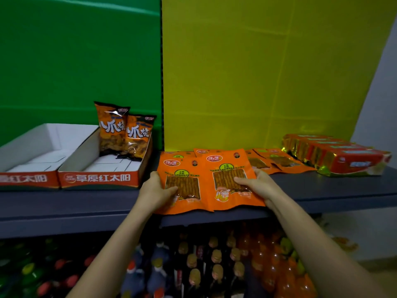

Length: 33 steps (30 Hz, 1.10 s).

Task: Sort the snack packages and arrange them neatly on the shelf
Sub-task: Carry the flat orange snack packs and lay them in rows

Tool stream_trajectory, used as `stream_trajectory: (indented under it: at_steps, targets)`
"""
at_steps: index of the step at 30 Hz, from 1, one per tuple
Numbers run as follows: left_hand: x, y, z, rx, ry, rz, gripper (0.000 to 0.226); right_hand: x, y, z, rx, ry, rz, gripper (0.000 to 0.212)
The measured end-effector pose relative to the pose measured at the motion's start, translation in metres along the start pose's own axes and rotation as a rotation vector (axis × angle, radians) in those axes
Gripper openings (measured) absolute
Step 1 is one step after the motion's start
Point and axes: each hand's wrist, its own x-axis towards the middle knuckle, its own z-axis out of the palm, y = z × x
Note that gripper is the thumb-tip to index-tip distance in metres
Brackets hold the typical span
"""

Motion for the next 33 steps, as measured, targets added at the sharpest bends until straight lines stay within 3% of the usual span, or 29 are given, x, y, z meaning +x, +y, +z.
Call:
stream_trajectory:
  at_steps: [7,11,13,19,23,31,33]
  targets:
    - [0.001,0.001,0.009,0.275,0.118,0.034,0.06,0.004,0.0,0.005,-0.437,0.068,-0.019,0.024]
    - [0.0,-0.001,0.012,0.361,0.174,0.084,0.056,0.005,0.004,0.007,-0.693,0.12,-0.063,0.049]
    - [-0.001,-0.003,0.014,0.461,0.214,0.115,0.055,0.004,0.007,0.008,-0.801,0.149,-0.106,0.051]
    - [-0.008,-0.004,0.01,0.649,0.39,0.358,0.039,-0.013,0.001,0.007,-1.089,0.258,-0.267,0.066]
    - [-0.013,-0.002,-0.01,0.636,0.424,0.499,0.031,-0.024,-0.02,0.022,-1.034,0.313,-0.489,0.049]
    - [-0.038,-0.031,-0.075,0.765,0.507,0.517,0.022,-0.054,-0.065,0.121,-0.874,0.096,-0.793,0.033]
    - [-0.046,-0.056,-0.101,0.774,0.526,0.451,0.019,-0.064,-0.076,0.157,-0.847,0.024,-0.869,0.032]
